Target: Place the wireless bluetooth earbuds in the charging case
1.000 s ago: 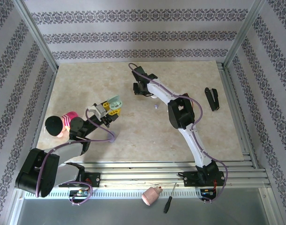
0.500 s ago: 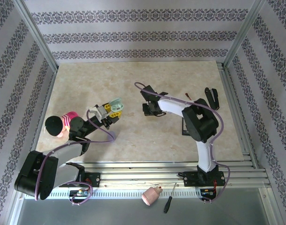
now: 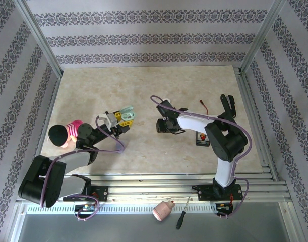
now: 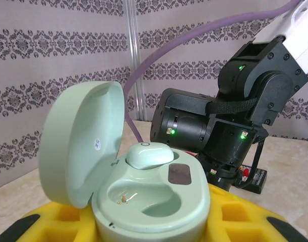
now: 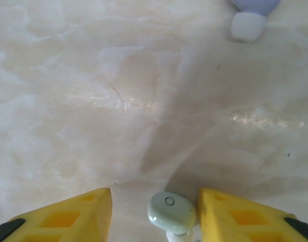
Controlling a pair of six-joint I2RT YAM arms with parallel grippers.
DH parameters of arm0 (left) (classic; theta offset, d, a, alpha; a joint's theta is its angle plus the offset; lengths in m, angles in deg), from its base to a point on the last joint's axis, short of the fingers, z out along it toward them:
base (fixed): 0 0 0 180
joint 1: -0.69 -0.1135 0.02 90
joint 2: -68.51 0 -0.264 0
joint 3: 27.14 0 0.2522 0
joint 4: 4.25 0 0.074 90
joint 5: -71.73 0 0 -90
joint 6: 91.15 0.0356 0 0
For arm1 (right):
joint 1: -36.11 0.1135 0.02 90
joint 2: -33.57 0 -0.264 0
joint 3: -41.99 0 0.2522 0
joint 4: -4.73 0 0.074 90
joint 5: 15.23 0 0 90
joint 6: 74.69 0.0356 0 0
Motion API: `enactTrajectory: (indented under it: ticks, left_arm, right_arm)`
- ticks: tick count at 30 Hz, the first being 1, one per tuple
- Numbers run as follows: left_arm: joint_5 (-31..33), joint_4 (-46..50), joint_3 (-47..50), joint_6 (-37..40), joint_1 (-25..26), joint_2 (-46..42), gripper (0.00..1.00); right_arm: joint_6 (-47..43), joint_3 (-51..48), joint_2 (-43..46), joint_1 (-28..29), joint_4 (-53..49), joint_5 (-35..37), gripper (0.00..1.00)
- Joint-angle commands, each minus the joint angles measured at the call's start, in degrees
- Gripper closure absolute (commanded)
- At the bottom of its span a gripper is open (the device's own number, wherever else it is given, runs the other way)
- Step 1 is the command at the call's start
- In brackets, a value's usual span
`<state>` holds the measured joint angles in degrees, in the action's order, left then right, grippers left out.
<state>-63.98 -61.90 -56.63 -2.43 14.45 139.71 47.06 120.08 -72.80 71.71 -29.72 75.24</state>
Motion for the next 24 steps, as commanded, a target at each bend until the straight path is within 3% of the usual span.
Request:
enactTrajectory:
  ticks: [1, 6, 12, 18, 24]
  left_arm:
    - [-1.48, -4.78, -1.51, -1.77, -0.4, -0.22, 0.83]
    - [-1.38, -4.44, -1.28, -1.62, -0.46, -0.72, 0.83]
    - [-1.58, -3.7, -1.67, -1.37, -0.45, -1.39, 0.83]
    - [-1.8, -0.27, -1.76, -0.49, -0.48, -3.34, 0.83]
    - [-1.76, 2.58, -2.28, 0.37, -0.48, -4.93, 0.83]
  right_arm:
    - [-4.12, -1.62, 3.74, 0.25, -0.08, -0.22, 0.46]
    - [-11.42, 0.21, 3.43, -3.14, -1.4, -5.94, 0.43]
    - [-14.61, 2.16, -1.62, -8.94, 0.82, -23.2, 0.61]
    - [-17.5, 4.06, -5.54, -11.13, 0.31, -30.68, 0.61]
    - [-17.67, 1.5, -4.41, -12.0, 0.98, -33.09, 0.62]
